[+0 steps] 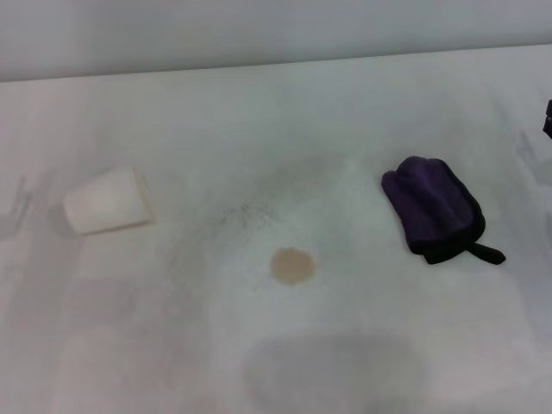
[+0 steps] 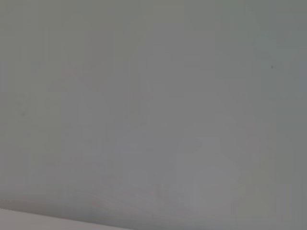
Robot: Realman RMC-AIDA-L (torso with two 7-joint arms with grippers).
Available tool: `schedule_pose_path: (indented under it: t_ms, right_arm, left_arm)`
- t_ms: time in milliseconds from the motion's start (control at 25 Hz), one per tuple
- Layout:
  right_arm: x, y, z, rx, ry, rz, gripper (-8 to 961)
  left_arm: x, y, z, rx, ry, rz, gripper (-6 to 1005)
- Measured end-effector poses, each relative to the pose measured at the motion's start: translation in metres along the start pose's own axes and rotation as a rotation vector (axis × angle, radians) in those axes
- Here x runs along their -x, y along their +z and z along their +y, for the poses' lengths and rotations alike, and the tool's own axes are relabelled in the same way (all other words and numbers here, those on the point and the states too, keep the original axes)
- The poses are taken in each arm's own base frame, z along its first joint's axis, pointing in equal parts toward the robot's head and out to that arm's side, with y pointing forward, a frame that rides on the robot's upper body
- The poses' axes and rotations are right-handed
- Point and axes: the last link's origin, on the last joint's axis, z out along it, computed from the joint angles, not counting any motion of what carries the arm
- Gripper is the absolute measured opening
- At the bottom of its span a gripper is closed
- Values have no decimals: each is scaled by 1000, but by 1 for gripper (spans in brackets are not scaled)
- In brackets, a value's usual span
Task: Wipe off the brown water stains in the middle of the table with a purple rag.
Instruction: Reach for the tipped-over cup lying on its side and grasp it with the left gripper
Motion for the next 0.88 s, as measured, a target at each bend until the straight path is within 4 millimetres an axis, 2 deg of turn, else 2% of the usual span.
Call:
schedule_pose_path:
  t_ms: [520, 880]
  right_arm:
    - [-1, -4, -1, -3, 2, -4, 868]
    - [2, 0, -2, 2, -8, -10, 868]
  left_arm:
    - [-1, 3, -2, 13, -47, -4, 816]
    - [-25, 33, -22, 160, -102, -58, 818]
